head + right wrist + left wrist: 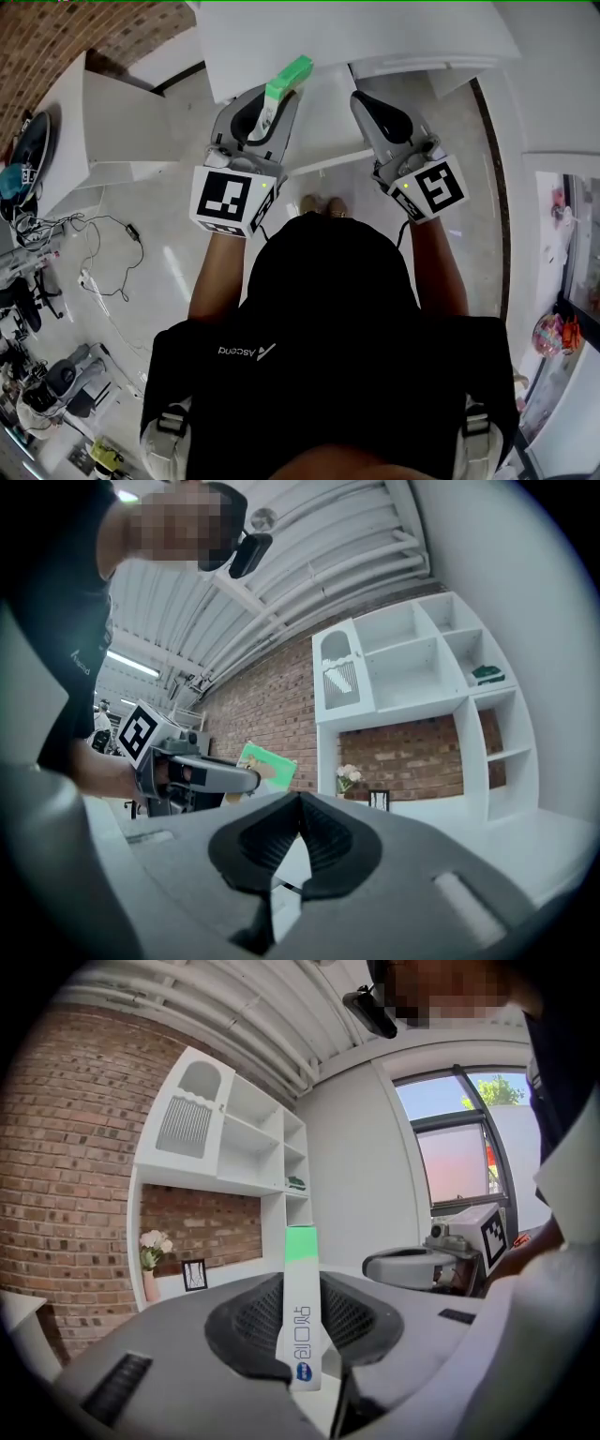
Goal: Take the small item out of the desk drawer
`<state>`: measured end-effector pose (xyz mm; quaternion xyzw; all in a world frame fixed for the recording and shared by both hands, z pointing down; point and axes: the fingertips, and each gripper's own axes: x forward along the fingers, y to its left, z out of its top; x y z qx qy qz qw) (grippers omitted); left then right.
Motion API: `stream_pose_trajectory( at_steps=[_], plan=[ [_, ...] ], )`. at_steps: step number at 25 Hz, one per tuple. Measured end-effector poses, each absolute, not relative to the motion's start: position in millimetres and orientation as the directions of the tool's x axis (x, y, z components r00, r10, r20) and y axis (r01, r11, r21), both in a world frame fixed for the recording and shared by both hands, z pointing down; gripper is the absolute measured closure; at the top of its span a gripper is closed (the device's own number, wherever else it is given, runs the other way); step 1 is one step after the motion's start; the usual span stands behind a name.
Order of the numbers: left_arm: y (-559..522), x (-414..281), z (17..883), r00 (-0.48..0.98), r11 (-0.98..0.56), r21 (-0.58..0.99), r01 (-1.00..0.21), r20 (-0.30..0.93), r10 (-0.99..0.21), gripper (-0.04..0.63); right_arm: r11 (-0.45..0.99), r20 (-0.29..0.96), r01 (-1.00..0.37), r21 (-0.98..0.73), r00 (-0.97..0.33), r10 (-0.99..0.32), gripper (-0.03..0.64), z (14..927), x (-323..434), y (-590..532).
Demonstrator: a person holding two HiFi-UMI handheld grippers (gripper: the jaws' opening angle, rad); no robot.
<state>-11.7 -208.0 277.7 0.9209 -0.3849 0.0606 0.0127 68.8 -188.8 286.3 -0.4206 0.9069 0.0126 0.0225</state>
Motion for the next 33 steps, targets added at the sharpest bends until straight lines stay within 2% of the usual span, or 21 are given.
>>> stream_pose_trajectory(
  at_steps=[10,33],
  plan=[
    [-192.6,-1.0,257.2,0.719,-0.721,-0.031,-0.692,0.058,-0.692,0.508,0.636,-0.067,-0.772,0.019,-0.635,-0.769,0.615,274.7,72.2,-178.9],
    [-180.9,-8.8,259.0,0.723,-0.725,-0.032,-0.688,0.064,-0.688,0.508,0.637,-0.071,-0.771,0.028,-0.637,-0.768,0.615,272.5,62.2,-166.3]
  ],
)
